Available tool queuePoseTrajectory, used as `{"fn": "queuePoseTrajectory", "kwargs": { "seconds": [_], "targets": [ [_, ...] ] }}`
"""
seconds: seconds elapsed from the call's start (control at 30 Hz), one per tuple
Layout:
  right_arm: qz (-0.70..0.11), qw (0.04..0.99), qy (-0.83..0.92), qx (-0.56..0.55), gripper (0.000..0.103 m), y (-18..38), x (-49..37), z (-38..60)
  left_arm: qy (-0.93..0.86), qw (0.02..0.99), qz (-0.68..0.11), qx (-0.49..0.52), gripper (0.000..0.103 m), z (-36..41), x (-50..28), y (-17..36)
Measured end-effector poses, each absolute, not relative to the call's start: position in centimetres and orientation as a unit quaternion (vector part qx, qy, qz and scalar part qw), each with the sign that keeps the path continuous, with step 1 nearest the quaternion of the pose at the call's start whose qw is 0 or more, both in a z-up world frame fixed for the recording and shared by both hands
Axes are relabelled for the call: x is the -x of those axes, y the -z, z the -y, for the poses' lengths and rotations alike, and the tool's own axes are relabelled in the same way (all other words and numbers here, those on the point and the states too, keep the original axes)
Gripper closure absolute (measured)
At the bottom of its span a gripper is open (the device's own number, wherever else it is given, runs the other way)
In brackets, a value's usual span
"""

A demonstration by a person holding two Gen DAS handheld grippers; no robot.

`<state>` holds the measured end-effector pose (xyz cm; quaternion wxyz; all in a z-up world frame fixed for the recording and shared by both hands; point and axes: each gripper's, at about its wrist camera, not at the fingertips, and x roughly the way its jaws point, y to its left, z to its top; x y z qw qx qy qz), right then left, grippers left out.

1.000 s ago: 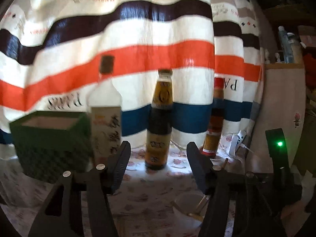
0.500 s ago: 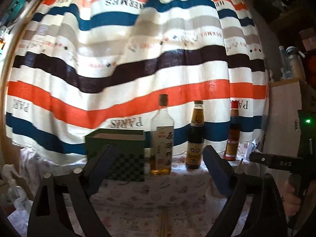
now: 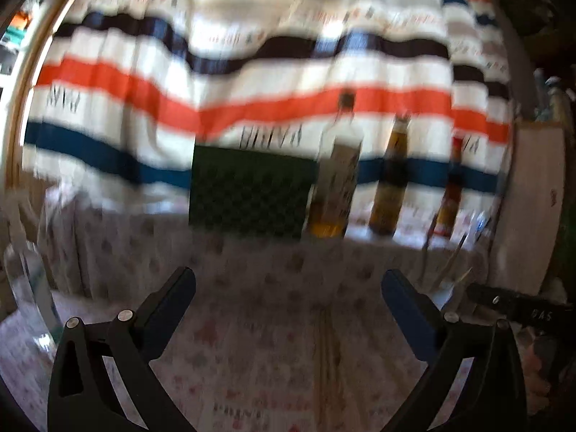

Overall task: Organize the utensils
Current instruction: 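Move both open tools back over the chopstick pile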

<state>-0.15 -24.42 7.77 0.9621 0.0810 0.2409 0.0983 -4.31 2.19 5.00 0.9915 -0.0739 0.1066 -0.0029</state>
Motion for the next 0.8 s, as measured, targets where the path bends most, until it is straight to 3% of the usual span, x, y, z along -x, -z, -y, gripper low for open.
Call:
{"fn": "queuePoseTrajectory", "kwargs": {
  "seconds": [0.13, 0.37, 0.8],
  "targets": [
    [-0.273, 0.955, -0.079, -0.08, 0.012, -5.4, -1.2, 24.4, 0.001, 0.982, -0.168, 0.084, 0.001, -3.0, 1.7, -3.0],
    [-0.307, 0.948, -0.055, -0.066, 0.012, -3.3, -2.5, 24.7, -0.008, 0.97, -0.211, 0.116, 0.001, -4.1, 0.6, -1.2],
    [-0.322, 0.945, -0.044, -0.036, 0.012, -2.8, -3.0, 23.6, -0.025, 0.948, -0.295, 0.121, 0.001, -5.1, -2.0, 1.1]
  ]
}}
